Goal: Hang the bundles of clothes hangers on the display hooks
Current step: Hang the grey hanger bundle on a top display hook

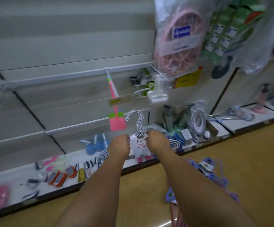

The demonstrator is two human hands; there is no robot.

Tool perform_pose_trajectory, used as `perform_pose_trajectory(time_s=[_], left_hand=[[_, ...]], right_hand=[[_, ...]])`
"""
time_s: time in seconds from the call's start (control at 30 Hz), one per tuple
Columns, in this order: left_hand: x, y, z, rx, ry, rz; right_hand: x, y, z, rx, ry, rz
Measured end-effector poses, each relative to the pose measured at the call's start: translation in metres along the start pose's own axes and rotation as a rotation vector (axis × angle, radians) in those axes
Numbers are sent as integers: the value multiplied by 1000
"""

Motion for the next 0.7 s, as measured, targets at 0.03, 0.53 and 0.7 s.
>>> perform_pose_trajectory(time_s=[0.03,0.53,0.7], left_hand=[[-3,-8,15,4,-18,-16],[-57,-135,250,-8,-222,-141],[-59,-160,293,-19,-265,-183]], right_hand=[[-1,3,17,-5,-22,-6],[-36,69,278,-58,-246,4],[-37,73,330,-57,-329,-17]])
Point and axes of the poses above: each hand's wrist, its own x-axis towards the middle knuckle, its own y-axis out of the palm, z = x × y, the point moved 3 cm from there along x, towards the middle knuckle, and after that the axes turned 2 degrees about z, right-handed, at the moved point
